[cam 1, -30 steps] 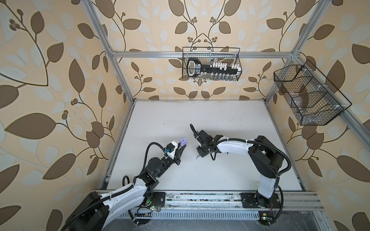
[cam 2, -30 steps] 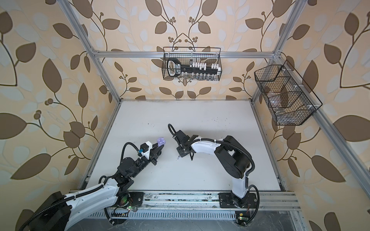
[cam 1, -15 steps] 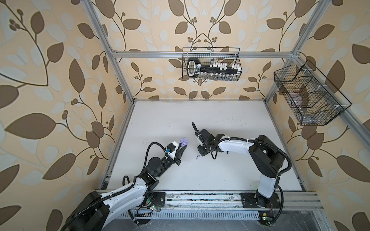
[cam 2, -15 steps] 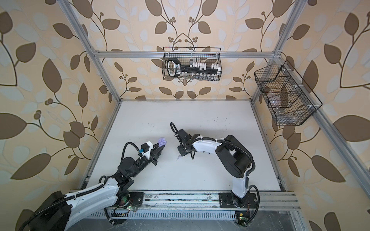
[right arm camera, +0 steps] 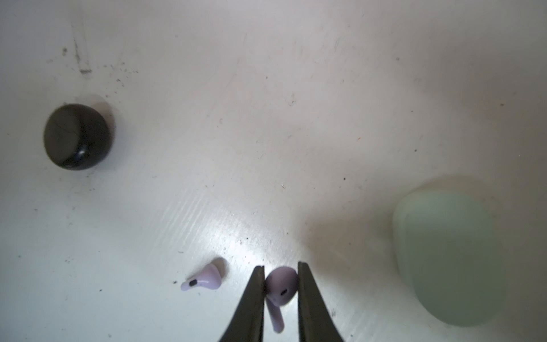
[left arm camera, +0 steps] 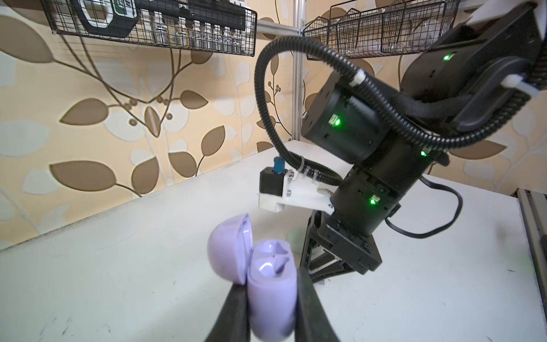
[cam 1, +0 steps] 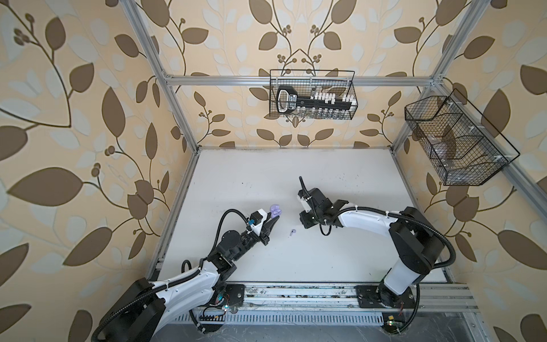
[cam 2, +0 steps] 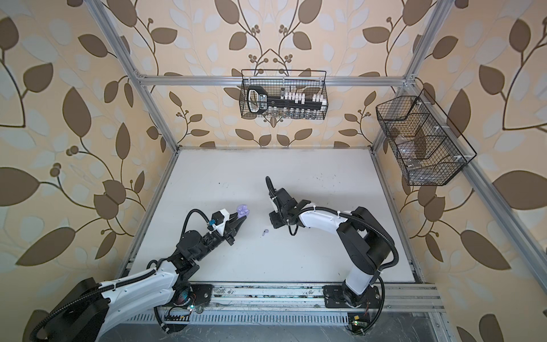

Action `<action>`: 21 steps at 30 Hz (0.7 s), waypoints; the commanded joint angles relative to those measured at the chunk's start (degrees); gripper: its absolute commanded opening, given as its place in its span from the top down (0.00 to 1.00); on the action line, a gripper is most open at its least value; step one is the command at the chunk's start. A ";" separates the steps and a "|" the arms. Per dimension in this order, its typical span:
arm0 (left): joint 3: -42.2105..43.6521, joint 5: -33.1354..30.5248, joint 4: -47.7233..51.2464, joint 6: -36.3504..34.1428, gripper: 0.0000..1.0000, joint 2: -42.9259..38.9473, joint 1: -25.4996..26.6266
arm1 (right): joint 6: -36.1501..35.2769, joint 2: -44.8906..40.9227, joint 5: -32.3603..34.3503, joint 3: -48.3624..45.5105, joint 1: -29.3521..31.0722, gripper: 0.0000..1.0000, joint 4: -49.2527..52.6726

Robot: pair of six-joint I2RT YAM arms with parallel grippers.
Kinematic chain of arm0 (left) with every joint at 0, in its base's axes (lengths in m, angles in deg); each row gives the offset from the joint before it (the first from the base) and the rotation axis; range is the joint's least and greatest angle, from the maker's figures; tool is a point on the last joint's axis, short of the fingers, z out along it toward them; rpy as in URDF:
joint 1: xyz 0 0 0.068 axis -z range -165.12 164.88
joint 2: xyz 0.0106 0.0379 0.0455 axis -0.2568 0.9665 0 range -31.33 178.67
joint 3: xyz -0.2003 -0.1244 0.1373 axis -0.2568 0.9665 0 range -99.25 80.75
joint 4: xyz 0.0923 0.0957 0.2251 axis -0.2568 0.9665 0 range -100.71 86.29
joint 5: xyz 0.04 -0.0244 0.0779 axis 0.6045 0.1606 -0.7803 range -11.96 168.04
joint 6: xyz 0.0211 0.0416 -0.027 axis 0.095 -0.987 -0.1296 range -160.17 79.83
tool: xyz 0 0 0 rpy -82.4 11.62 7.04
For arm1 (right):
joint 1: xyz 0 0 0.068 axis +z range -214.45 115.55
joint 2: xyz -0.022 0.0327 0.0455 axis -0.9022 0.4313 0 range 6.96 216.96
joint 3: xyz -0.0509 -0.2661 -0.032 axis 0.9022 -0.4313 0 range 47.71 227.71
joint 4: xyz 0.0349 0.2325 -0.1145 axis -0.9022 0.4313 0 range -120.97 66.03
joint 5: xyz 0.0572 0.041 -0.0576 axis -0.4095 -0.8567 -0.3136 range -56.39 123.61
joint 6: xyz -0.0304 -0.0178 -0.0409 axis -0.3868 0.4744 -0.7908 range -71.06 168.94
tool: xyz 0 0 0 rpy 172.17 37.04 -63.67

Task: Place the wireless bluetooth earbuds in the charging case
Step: 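Lift the lavender earbud with the right gripper toward the open case in the left gripper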

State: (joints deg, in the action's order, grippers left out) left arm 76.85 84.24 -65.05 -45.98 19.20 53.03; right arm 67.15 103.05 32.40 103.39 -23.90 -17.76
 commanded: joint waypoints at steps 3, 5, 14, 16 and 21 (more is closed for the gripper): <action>-2.27 2.27 -4.86 1.07 1.00 1.35 -0.27 | 2.09 -6.84 -2.66 -4.52 -1.35 0.82 -5.45; -2.35 2.96 -5.37 1.67 1.00 1.82 -0.27 | 2.41 -9.62 -2.63 -6.09 -1.42 0.82 -7.44; -2.70 7.24 -9.73 6.13 1.00 4.79 -0.27 | 4.62 -25.91 -2.65 -15.18 -1.36 0.82 -17.45; -2.76 8.20 -10.70 6.97 1.00 5.26 -0.27 | 5.78 -29.73 -3.29 -17.67 -1.12 0.82 -21.10; -3.40 12.45 -11.99 7.77 1.00 6.64 -0.27 | 6.41 -37.16 -1.76 -20.99 3.37 0.83 -27.48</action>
State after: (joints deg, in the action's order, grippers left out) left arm 75.84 92.65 -71.48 -39.55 25.47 53.03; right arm 72.60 68.63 29.97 83.91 -23.24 -38.87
